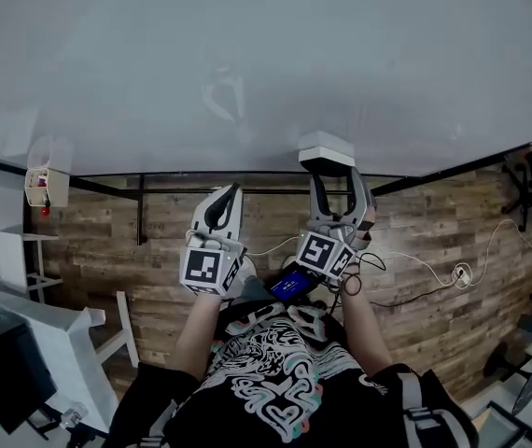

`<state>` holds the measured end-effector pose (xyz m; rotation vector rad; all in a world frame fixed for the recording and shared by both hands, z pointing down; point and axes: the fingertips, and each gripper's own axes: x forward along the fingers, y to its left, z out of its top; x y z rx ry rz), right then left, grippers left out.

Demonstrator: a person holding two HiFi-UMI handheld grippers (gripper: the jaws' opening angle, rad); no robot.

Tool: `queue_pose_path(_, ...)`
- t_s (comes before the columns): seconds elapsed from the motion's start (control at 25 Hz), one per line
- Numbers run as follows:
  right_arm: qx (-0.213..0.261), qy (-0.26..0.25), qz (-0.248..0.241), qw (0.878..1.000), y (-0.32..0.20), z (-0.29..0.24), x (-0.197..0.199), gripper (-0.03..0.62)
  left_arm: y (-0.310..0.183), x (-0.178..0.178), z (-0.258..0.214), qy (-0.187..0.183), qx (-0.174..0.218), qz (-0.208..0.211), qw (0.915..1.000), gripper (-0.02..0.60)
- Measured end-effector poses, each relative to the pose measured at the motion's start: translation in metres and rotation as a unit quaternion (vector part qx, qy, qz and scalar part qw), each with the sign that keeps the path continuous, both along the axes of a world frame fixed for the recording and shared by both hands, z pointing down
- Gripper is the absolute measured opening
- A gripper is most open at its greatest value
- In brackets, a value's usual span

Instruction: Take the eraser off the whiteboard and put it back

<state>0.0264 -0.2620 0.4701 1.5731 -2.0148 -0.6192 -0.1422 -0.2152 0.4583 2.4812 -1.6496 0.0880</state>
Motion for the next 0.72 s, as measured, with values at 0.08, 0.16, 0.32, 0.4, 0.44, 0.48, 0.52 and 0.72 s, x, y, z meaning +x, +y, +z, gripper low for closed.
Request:
queue_pose_path(0.08, -0.010, -0.006, 0.005, 1.000, 0.007, 0.002, 0.003, 0.310, 0.003, 0.001, -0.002, 0.002, 0.005, 0.002, 1.0000, 0.018)
queue_pose_path(0.16, -0.022, -0.014, 0.008, 1.000, 0.017, 0.004, 0.007, 0.310, 0.007, 0.004, -0.004, 0.007, 0.009, 0.005, 0.9999, 0.020)
queue_pose_path(0.32, -0.046, -0.060, 0.020, 0.997, 0.046, 0.002, 0.014, 0.311, 0.019, 0.004, -0.010, 0.008, 0.013, 0.010, 0.9998, 0.020)
queue_pose_path(0.4, -0.050, -0.091, 0.018, 0.994, 0.053, -0.003, 0.016, 0.308, 0.018, 0.003, -0.013, 0.009, 0.021, 0.008, 0.9997, 0.020)
queue_pose_path(0.44, -0.053, -0.106, 0.014, 0.993, 0.057, -0.004, 0.016, 0.298, 0.018, 0.003, -0.014, 0.010, 0.023, 0.007, 0.9997, 0.020)
queue_pose_path(0.48, -0.058, -0.117, 0.008, 0.991, 0.060, -0.005, 0.016, 0.283, 0.019, 0.003, -0.015, 0.012, 0.024, 0.005, 0.9996, 0.019)
queue_pose_path(0.52, -0.063, -0.124, 0.001, 0.990, 0.062, -0.005, 0.015, 0.277, 0.021, 0.003, -0.017, 0.014, 0.025, 0.004, 0.9996, 0.019)
queue_pose_path(0.72, -0.066, -0.174, -0.029, 0.982, 0.070, -0.019, 0.013, 0.209, 0.029, 0.008, -0.027, 0.007, 0.036, 0.005, 0.9993, 0.020)
